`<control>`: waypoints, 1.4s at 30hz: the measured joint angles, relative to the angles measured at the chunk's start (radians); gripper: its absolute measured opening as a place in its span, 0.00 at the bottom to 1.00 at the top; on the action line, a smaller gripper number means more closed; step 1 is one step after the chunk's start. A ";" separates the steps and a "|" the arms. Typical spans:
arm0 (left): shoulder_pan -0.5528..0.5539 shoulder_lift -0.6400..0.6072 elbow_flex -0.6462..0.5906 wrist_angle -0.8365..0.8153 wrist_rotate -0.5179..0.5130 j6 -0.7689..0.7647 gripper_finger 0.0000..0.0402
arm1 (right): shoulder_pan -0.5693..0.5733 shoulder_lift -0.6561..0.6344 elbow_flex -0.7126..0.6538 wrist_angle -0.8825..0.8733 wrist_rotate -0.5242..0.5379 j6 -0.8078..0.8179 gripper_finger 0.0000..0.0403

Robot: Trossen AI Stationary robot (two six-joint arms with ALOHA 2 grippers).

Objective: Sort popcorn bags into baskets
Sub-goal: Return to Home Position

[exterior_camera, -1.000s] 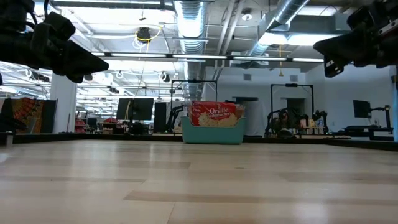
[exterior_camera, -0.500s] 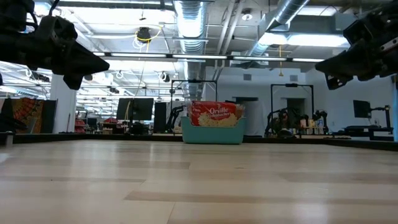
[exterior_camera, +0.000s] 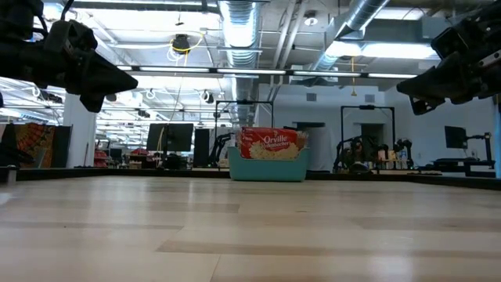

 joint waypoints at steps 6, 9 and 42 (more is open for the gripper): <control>0.000 0.019 0.000 -0.004 -0.001 0.000 0.00 | 0.000 0.000 0.000 0.000 0.000 -0.002 0.07; 0.000 0.018 0.000 0.001 -0.001 -0.001 0.00 | 0.000 0.000 0.000 0.000 0.000 -0.002 0.07; 0.000 0.018 0.000 0.000 -0.001 -0.003 0.00 | 0.000 0.000 0.000 -0.002 -0.001 -0.001 0.10</control>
